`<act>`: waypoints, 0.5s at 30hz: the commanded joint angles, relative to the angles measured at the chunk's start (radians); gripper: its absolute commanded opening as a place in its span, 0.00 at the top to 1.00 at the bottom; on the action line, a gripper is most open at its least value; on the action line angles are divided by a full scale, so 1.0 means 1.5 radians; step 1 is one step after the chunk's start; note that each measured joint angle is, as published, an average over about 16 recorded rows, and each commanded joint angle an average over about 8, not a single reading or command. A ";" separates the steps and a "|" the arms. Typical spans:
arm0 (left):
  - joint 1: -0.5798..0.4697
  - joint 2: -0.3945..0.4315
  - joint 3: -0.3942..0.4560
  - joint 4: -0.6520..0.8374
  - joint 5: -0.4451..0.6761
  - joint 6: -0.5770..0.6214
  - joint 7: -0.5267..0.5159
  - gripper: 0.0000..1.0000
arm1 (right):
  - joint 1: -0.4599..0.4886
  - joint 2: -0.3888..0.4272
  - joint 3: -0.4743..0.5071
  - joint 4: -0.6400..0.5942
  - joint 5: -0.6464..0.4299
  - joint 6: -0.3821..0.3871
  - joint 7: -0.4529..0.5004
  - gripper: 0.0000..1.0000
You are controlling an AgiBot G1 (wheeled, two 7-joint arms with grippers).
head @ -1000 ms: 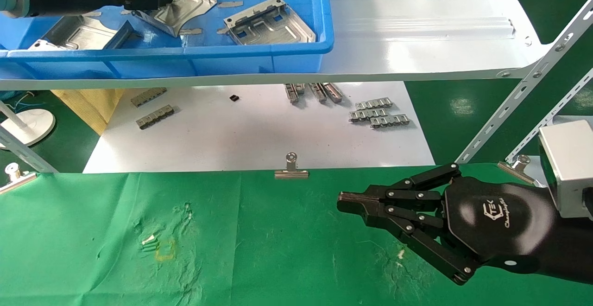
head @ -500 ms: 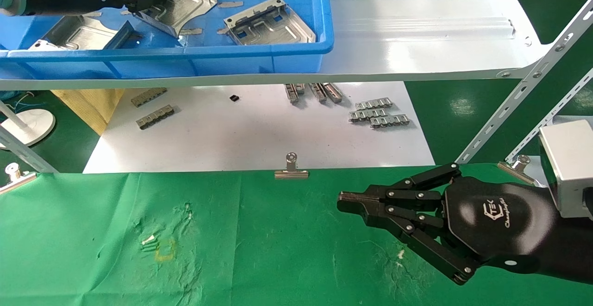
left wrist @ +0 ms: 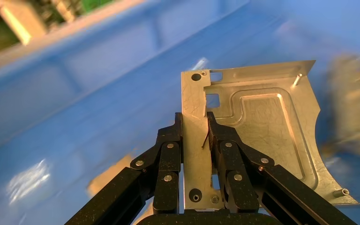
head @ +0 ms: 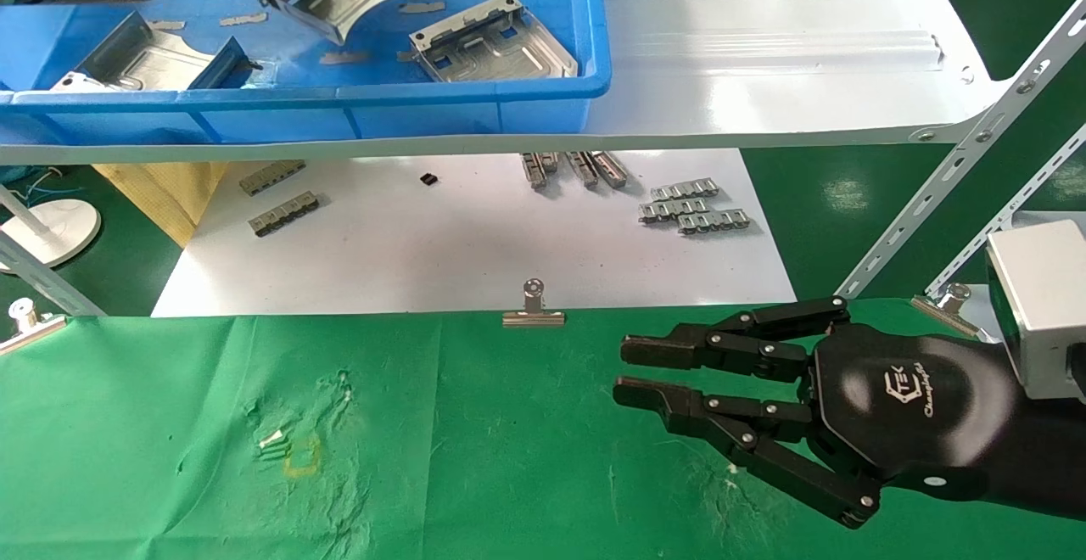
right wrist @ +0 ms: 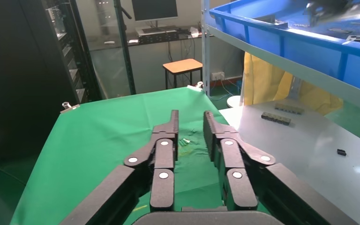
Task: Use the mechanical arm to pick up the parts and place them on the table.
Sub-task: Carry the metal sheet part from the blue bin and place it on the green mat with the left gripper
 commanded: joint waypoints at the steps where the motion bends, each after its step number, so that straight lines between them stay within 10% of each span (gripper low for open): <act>1: -0.004 -0.006 -0.008 -0.006 -0.012 0.027 0.008 1.00 | 0.000 0.000 0.000 0.000 0.000 0.000 0.000 0.00; 15: 0.025 -0.062 -0.015 -0.103 -0.076 0.321 0.142 1.00 | 0.000 0.000 0.000 0.000 0.000 0.000 0.000 0.00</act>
